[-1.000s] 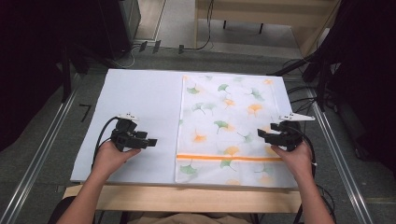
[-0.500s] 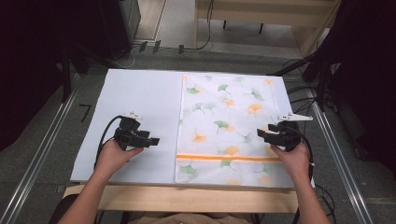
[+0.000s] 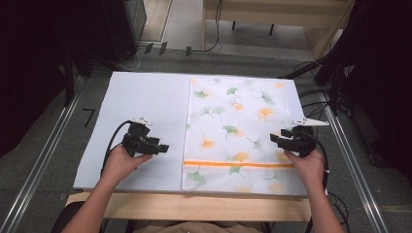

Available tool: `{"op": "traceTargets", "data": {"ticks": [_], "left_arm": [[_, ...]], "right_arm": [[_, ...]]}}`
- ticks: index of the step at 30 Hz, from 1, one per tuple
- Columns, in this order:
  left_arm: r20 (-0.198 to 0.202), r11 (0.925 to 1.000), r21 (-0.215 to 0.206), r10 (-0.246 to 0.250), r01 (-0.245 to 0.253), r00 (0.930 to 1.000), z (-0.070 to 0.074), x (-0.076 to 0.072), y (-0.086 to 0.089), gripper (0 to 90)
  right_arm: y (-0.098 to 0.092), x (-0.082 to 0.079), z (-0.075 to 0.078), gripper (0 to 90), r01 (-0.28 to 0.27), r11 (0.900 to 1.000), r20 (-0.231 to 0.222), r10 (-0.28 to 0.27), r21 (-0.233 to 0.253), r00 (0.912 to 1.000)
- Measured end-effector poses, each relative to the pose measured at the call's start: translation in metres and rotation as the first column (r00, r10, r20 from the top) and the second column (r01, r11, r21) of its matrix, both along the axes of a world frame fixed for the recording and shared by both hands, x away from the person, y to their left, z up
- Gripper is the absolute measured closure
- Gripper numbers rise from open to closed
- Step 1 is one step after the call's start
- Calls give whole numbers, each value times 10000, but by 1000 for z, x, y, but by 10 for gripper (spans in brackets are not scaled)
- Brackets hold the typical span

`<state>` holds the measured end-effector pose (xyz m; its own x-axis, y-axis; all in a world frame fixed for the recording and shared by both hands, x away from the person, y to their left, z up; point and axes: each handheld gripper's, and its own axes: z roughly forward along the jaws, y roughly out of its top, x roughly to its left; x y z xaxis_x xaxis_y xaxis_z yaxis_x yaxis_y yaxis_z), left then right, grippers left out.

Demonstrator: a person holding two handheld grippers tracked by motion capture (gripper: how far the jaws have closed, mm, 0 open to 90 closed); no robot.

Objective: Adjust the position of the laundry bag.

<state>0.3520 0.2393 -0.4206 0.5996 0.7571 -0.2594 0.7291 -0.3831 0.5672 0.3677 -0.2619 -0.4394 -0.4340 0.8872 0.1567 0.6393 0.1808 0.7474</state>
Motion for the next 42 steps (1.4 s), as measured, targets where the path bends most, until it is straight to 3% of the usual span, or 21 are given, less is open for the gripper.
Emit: {"op": "traceTargets", "data": {"ticks": [12, 24, 26, 29, 33, 35, 38, 40, 42], "left_arm": [[93, 9998, 194, -75, 73, 9999, -2, 1, -14, 467], [187, 9984, 557, -103, 93, 9998, -6, 7, -28, 456], [76, 9989, 475, 0, -4, 10000, -6, 10, -31, 457], [-69, 9973, 731, -2, 7, 10000, -3, 15, -39, 469], [-53, 9937, 1096, 232, -225, 9997, 3, 21, -52, 489], [-252, 9939, 1043, 390, -362, 9989, 4, 26, -57, 501], [-318, 9911, 1265, 450, -406, 9985, 5, 32, -65, 515], [-689, 9917, 1223, 486, -399, 9964, 5, 41, -74, 520], [-717, 9892, 1385, 592, -488, 9957, 3, 46, -78, 528]], "right_arm": [[-2, 1, -3, 462, 172, 9994, -16, -173, -314, 9998], [-4, 1, -2, 456, 231, 9993, 40, -229, -288, 9997], [-4, 1, -3, 455, 220, 9992, 50, -219, -332, 9997], [-6, 2, -3, 455, 279, 9991, 130, -275, -324, 9995], [-10, 4, 1, 455, 561, 9982, 679, -544, -231, 9962], [-12, 7, 3, 455, 770, 9969, 730, -758, -135, 9944], [-12, 10, 4, 455, 906, 9952, 682, -878, -382, 9938], [-12, 12, 3, 455, 913, 9941, 692, -872, -590, 9938], [-11, 13, 2, 452, 895, 9934, 652, -849, -712, 9943]]}}
